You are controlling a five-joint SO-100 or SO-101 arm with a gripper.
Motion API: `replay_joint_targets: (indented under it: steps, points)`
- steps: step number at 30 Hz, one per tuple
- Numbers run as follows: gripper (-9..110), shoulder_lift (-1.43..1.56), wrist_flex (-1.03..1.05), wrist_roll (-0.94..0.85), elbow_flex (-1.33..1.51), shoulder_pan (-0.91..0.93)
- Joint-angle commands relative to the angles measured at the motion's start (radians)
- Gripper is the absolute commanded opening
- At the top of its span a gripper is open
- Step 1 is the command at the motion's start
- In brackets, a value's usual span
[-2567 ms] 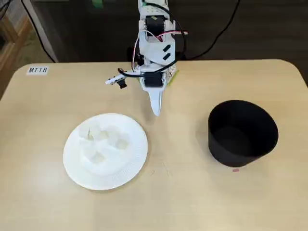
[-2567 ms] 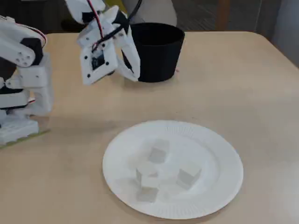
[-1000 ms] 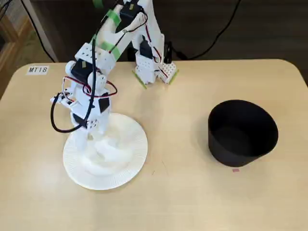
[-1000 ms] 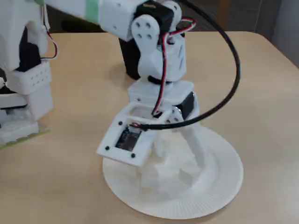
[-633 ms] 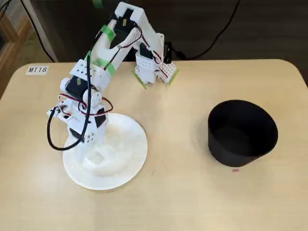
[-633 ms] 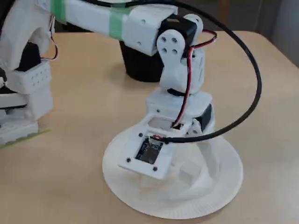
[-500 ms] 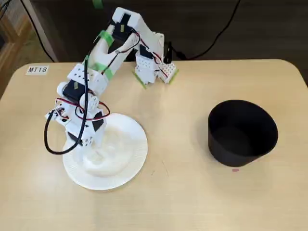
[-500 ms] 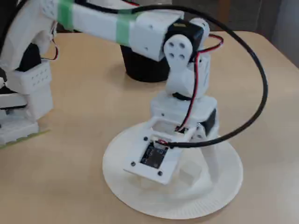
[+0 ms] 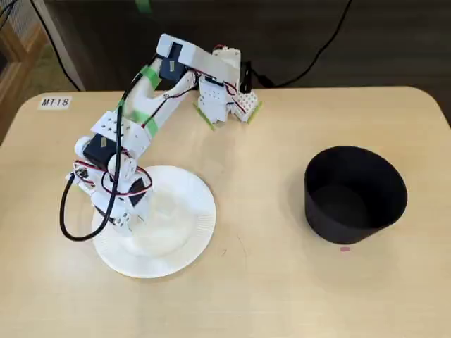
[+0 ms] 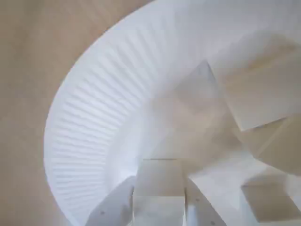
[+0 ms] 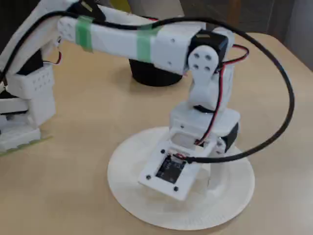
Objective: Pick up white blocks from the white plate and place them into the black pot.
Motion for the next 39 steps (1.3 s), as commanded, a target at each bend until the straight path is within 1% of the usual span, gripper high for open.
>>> replay_joint_targets:
  steps: [1,5,9,15,18,19,24,27,30,35,39]
  points:
    - [-2,0.055,0.032,-0.018,-0.133,-0.02]
    - [-2,0.215,0.032,-0.026,-0.245,-0.084]
    - [-2,0.4,0.028,-0.032,-0.25,-0.19]
    - [-2,0.604,0.032,-0.048,-0.241,-0.462]
    - [-2,0.653,0.107,-0.055,-0.241,-0.604]
    - [-2,0.669,0.135,-0.058,-0.224,-0.649]
    - [-2,0.833,0.132,-0.032,0.063,-0.891]
    - [-2,0.851,0.13,-0.005,0.141,-1.025]
    - [-2,0.844,0.129,0.021,0.209,-1.117]
    - [-2,0.764,0.124,0.017,0.284,-1.197]
    - [-2,0.663,0.051,-0.006,0.284,-1.209]
